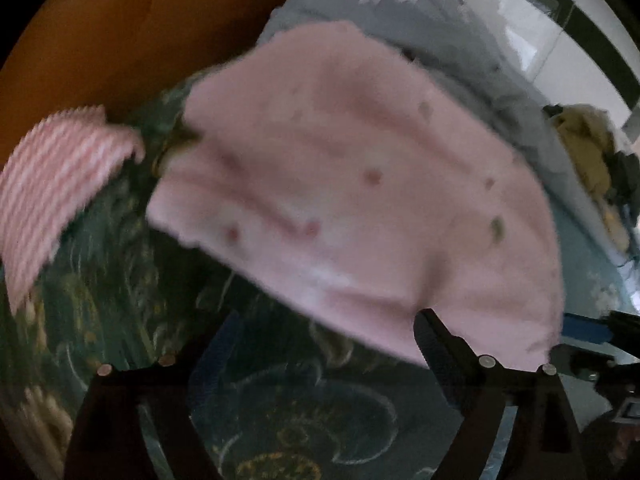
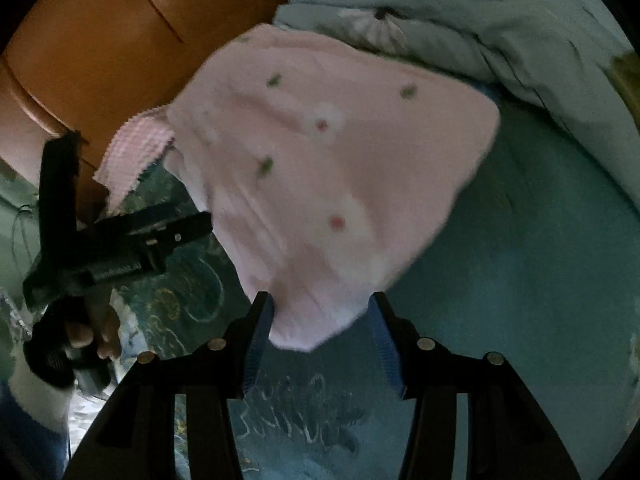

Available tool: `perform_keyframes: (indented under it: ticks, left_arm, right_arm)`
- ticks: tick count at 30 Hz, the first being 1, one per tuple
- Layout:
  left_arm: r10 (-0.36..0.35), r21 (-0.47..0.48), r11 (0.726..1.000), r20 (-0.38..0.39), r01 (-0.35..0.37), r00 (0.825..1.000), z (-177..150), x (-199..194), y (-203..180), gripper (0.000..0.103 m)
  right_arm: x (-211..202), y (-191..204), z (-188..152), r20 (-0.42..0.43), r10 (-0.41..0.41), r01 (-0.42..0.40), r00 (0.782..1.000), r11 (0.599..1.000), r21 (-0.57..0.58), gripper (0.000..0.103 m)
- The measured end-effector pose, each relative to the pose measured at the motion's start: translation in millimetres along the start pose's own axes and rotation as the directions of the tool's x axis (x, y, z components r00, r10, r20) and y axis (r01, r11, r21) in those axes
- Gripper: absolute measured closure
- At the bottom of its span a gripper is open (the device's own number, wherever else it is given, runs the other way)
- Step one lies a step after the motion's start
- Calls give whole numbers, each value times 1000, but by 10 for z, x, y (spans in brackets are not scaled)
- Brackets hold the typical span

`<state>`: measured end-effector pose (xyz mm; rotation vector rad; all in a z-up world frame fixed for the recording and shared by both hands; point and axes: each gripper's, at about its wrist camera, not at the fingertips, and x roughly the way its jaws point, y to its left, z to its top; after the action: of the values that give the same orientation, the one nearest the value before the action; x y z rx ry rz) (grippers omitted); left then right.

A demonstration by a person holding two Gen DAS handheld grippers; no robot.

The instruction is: Fold clothes

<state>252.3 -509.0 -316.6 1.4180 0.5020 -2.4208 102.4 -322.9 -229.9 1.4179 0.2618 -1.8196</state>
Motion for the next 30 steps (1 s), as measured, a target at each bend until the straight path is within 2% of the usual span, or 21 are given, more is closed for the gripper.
perform_keyframes:
  ticks: [1,2,4,10,14,15,18,21,24,30]
  left_arm:
    - [13,-4,1000,6,-13,1000,-51,25,9,2]
    - [22,-12,1000,7,-22,1000,-96,59,24,0]
    - [44,-20,999,7,-44,999,-163,124,39,0]
    - [123,19,992,30,-124,992,-221,196,-73,0]
    - [180,52,982,49,-182,983,-257,233,-162,0]
    - [184,51,981,57,-187,981,-266,230,-169,0]
    - [189,47,980,69,-192,980,-277,221,-179,0]
    - [204,46,977,74,-208,976,-276,221,-205,0]
    - [201,39,978,83,-204,976,-283,199,-207,0]
    - [196,30,980,75,-198,978,-257,133,-242,0]
  right_arm:
    - [31,2,-51,-2,-9,9,1000,1000,10,51]
    - [62,2,-99,-1,-19,19,1000,1000,18,50]
    - [121,-24,-175,1,-43,43,999,999,24,44]
    - [310,-31,-308,-26,-83,84,996,995,52,44]
    - [337,-40,-336,-7,-93,93,996,994,60,40]
    - [343,-36,-341,-3,-92,92,996,994,56,36]
    - [355,-25,-355,6,-94,93,996,994,51,33]
    - [374,-21,-357,-2,-69,69,998,996,52,13]
    - [397,17,-355,-19,-69,69,997,997,36,2]
    - [354,12,-392,-5,-86,87,996,995,48,0]
